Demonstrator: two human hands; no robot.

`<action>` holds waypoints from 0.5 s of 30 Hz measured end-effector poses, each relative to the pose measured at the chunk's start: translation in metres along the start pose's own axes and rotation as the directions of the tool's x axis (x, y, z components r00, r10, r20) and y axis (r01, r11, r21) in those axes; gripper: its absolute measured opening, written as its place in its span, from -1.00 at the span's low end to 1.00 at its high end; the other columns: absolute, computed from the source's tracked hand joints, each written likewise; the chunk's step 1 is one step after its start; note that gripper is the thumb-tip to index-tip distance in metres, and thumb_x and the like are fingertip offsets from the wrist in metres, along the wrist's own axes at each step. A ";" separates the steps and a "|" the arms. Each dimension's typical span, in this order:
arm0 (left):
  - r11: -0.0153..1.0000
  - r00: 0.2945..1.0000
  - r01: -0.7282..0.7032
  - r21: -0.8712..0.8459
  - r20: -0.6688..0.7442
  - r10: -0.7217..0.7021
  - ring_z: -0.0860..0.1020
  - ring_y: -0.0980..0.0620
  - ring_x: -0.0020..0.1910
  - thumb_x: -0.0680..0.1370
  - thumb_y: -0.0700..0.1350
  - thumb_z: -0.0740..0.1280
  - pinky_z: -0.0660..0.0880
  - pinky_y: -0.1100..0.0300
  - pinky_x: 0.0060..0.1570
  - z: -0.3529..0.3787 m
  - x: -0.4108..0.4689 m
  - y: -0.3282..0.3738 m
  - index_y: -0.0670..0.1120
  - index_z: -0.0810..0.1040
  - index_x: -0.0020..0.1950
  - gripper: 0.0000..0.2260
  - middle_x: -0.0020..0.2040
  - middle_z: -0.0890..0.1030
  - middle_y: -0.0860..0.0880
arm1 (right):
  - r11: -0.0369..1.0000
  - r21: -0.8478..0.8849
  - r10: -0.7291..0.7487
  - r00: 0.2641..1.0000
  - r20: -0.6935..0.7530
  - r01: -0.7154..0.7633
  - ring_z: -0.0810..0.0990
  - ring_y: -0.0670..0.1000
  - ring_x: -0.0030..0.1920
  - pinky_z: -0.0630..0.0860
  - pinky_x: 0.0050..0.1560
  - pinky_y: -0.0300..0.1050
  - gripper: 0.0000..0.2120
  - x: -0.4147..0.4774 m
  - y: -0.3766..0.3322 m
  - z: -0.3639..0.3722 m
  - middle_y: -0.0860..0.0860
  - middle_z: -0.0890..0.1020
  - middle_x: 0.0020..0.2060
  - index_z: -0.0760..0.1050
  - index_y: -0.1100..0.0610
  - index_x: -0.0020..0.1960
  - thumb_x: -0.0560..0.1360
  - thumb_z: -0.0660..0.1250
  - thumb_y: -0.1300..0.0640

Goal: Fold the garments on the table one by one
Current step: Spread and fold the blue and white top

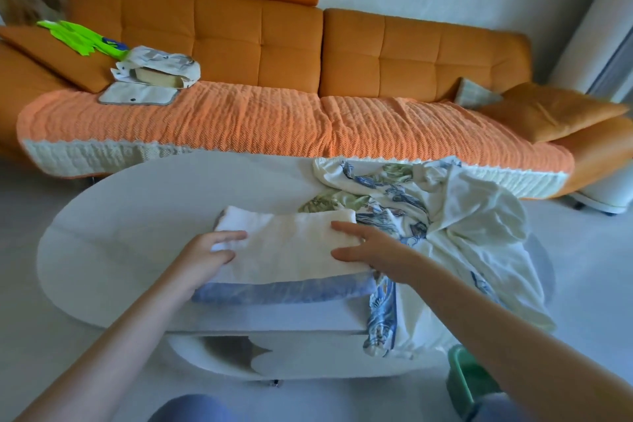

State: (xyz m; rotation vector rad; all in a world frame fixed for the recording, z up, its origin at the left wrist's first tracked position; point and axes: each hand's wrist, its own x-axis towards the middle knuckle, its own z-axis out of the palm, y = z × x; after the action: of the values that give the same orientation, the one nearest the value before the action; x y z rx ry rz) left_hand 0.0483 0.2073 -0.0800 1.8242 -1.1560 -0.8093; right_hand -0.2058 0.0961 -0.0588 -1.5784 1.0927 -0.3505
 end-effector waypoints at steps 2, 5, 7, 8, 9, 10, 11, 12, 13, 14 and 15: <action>1.000 0.999 -0.027 0.001 -0.027 0.027 0.45 0.07 0.13 0.52 -0.37 0.23 0.30 0.30 -0.01 0.017 0.002 0.020 -0.06 0.57 0.22 -0.64 0.21 0.54 -0.06 | 0.998 -0.047 -0.041 0.996 -0.079 0.037 0.58 0.04 0.05 0.57 0.07 -0.18 -0.41 -0.018 -0.002 -0.018 0.03 0.53 0.18 0.35 0.03 0.42 0.44 0.42 0.24; 0.996 0.997 -0.071 -0.054 -0.004 0.071 0.51 0.12 -0.06 0.50 -0.23 0.30 0.36 0.35 -0.12 0.042 0.002 0.055 -0.03 0.57 0.22 -0.69 0.12 0.55 -0.01 | 0.994 -0.086 -0.083 0.979 -0.186 0.068 0.53 -0.05 0.02 0.54 -0.02 -0.31 -0.40 -0.048 -0.005 -0.049 0.01 0.50 0.13 0.31 0.05 0.43 0.45 0.41 0.26; 0.991 0.992 -0.119 -0.054 0.039 0.121 0.50 0.10 0.10 0.42 -0.12 0.40 0.32 0.30 0.02 0.059 0.002 0.079 0.00 0.56 0.23 -0.63 0.20 0.54 -0.02 | 0.992 -0.095 -0.101 0.963 -0.248 0.080 0.51 -0.03 0.06 0.52 0.09 -0.22 -0.38 -0.070 -0.004 -0.072 0.01 0.48 0.13 0.26 0.08 0.45 0.46 0.39 0.27; 0.989 0.986 -0.146 -0.037 0.073 0.149 0.46 0.08 0.19 0.39 -0.10 0.44 0.29 0.29 0.07 0.069 0.001 0.090 0.01 0.54 0.25 -0.58 0.24 0.53 -0.03 | 0.993 -0.089 -0.102 0.956 -0.276 0.080 0.51 -0.02 0.07 0.50 0.12 -0.18 -0.38 -0.081 -0.001 -0.083 0.01 0.47 0.12 0.25 0.09 0.46 0.46 0.39 0.28; 0.983 0.976 -0.181 -0.026 0.114 0.183 0.43 0.07 0.26 0.37 -0.10 0.47 0.28 0.28 0.11 0.081 0.001 0.100 -0.01 0.53 0.27 -0.53 0.27 0.51 -0.03 | 0.994 -0.086 -0.097 0.945 -0.311 0.074 0.51 -0.02 0.08 0.50 0.13 -0.17 -0.38 -0.093 0.003 -0.094 0.01 0.47 0.12 0.25 0.08 0.46 0.46 0.39 0.28; 0.976 0.965 -0.215 -0.020 0.152 0.215 0.41 0.07 0.30 0.35 -0.11 0.50 0.27 0.28 0.15 0.093 0.001 0.109 -0.02 0.51 0.29 -0.49 0.29 0.49 -0.03 | 0.995 -0.081 -0.087 0.934 -0.346 0.062 0.51 -0.01 0.09 0.50 0.14 -0.15 -0.37 -0.103 0.010 -0.106 0.02 0.47 0.14 0.26 0.07 0.46 0.46 0.39 0.27; 0.969 0.953 -0.246 -0.013 0.181 0.245 0.39 0.07 0.33 0.35 -0.14 0.52 0.27 0.28 0.18 0.107 0.000 0.118 -0.04 0.50 0.31 -0.47 0.31 0.48 -0.02 | 0.996 -0.074 -0.075 0.922 -0.380 0.050 0.52 0.01 0.12 0.51 0.16 -0.12 -0.37 -0.114 0.016 -0.117 0.03 0.46 0.18 0.26 0.04 0.46 0.45 0.40 0.26; 0.962 0.942 -0.273 -0.010 0.203 0.269 0.37 0.06 0.34 0.37 -0.16 0.52 0.27 0.27 0.21 0.121 0.000 0.126 -0.04 0.48 0.32 -0.46 0.33 0.47 -0.02 | 0.997 -0.063 -0.058 0.910 -0.410 0.035 0.51 0.03 0.17 0.50 0.19 -0.07 -0.36 -0.124 0.024 -0.127 0.04 0.45 0.22 0.27 0.02 0.46 0.45 0.41 0.25; 0.956 0.930 -0.294 -0.004 0.229 0.287 0.36 0.06 0.35 0.38 -0.18 0.51 0.27 0.25 0.23 0.137 -0.001 0.134 -0.04 0.47 0.33 -0.46 0.34 0.46 -0.01 | 0.998 -0.060 -0.045 0.895 -0.444 0.021 0.49 0.06 0.21 0.49 0.22 -0.01 -0.36 -0.135 0.034 -0.137 0.05 0.42 0.25 0.27 0.01 0.46 0.45 0.42 0.23; 0.949 0.917 -0.316 -0.001 0.257 0.306 0.34 0.05 0.37 0.39 -0.18 0.50 0.26 0.23 0.24 0.154 -0.001 0.142 -0.04 0.46 0.35 -0.46 0.35 0.44 -0.01 | 0.998 -0.061 -0.031 0.875 -0.483 0.002 0.46 0.09 0.24 0.48 0.23 0.03 -0.35 -0.144 0.044 -0.148 0.06 0.39 0.27 0.26 0.00 0.46 0.44 0.42 0.22; 0.939 0.901 -0.344 0.010 0.286 0.327 0.33 0.03 0.38 0.40 -0.17 0.49 0.26 0.21 0.25 0.172 -0.002 0.150 -0.03 0.44 0.36 -0.45 0.36 0.43 -0.02 | 0.998 -0.058 -0.016 0.852 -0.523 -0.017 0.43 0.11 0.26 0.46 0.25 0.05 -0.34 -0.155 0.055 -0.157 0.06 0.36 0.28 0.25 -0.01 0.46 0.44 0.43 0.21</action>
State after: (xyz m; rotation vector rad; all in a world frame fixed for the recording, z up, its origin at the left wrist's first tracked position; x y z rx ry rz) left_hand -0.1564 0.1209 -0.0283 1.5243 -1.6410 -0.8524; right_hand -0.4251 0.1253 -0.0066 -1.5754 1.5305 -0.7891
